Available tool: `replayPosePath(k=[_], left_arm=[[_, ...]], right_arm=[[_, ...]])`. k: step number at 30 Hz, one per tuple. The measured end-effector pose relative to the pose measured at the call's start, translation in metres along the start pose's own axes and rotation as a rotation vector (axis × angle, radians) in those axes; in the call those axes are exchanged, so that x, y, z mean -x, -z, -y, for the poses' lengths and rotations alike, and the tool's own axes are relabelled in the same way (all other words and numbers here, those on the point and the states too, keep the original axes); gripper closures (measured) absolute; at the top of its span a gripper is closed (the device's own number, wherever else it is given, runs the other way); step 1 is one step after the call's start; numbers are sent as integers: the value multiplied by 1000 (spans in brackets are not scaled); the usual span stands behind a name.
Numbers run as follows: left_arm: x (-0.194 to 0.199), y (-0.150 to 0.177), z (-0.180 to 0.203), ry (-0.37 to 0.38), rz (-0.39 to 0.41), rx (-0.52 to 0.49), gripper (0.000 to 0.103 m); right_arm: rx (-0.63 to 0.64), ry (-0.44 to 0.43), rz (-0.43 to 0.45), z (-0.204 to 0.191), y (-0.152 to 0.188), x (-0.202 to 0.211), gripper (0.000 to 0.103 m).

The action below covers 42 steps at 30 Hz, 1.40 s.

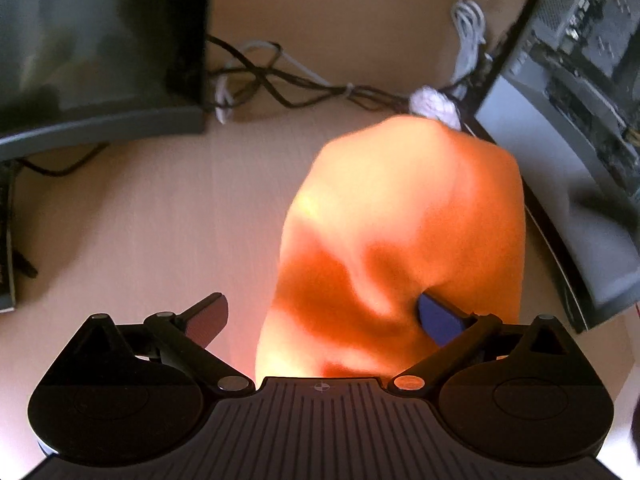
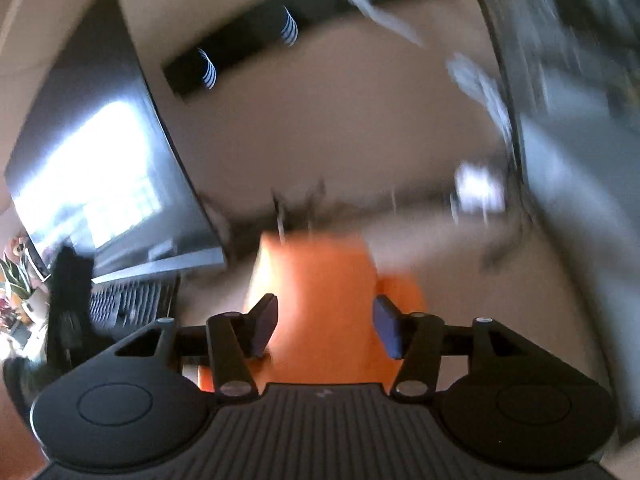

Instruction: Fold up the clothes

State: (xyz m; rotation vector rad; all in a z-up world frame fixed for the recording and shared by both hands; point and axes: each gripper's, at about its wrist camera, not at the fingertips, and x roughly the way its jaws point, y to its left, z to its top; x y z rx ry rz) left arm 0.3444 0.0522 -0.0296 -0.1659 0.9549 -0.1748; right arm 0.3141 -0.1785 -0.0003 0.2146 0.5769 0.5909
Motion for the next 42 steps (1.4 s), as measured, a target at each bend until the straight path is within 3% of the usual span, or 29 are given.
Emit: replayPosePath(k=[2,4,7,11,16,19,23,26,29,33,38,40,42], left_arm=[[-3,3,7,7,-14,-17,0],[0,2,8,0,-13,-20,0],[12,1,6,-19,-2,-19,0],[32,6,-2,-28,15,-15,0],[34,17,-11,-59,-5,-12,0],[31,22,-17,-79,-20,-8,0],[27,22,-17,-90,-17,0,0],[27,22,-15,-102,-17,-7,0],[36,16,-8,-65,26,-36,0],[53,11,1,90,98,-48,0],[31,16,21,34,30,-117,0],[25,19,24,31,9,-123,0],[23,23,23,38,0,-115,0]], right_arm=[[69,-19,17,-4,-12,-21,45],[87,-21,-40,0,-13,-55,45],[64,123,-139,24,8,-105,43],[26,163,-110,37,29,-97,36],[119,200,-61,18,14,-88,36],[203,281,-1,6,8,-85,28],[306,406,-62,4,33,-96,25],[254,405,-65,13,41,-103,22],[197,391,-81,17,36,-105,21],[190,374,-89,23,37,-97,20],[119,332,-77,27,27,-76,17],[82,313,-36,26,20,-58,0],[79,322,-2,24,17,-44,0]])
